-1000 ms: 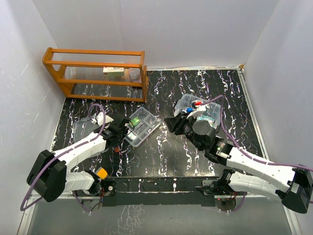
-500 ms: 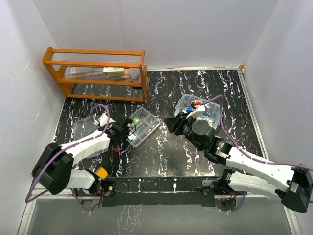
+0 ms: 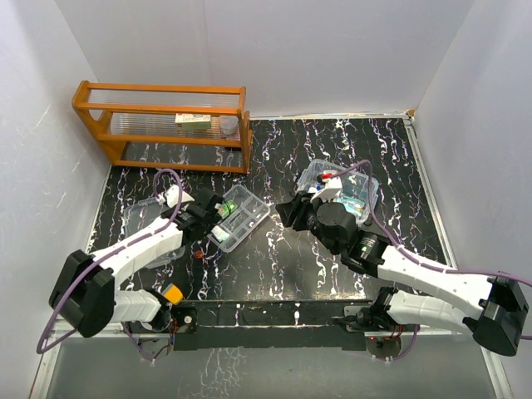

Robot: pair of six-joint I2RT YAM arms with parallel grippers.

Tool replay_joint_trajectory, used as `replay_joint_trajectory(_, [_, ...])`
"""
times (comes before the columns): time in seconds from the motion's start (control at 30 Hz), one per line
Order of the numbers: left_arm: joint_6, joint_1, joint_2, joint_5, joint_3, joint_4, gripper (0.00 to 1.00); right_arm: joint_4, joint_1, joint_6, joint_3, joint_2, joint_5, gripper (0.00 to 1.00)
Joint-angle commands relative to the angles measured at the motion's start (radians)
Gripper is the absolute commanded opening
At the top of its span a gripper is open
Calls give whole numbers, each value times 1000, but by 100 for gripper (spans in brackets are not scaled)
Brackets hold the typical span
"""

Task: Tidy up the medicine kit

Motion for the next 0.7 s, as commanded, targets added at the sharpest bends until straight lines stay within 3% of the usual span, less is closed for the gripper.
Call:
replay_joint_trajectory(0.0, [143,-1,-115,-89,80,-101,45,-14,3,2,86,65,-22,42])
replay_joint_trajectory(0.2, [427,3,-250,-227,173,-123,49,-25,25,-59,210,292,-278,42])
replay_joint_trajectory(0.37, [635,5,-353,-345,324,-161,52,-30,155,-100,344,481,-211,43])
replay_joint_trajectory(0.67, [957,5,-533,-458,487,-66,54,-84,303,-172,628,862,-185,50])
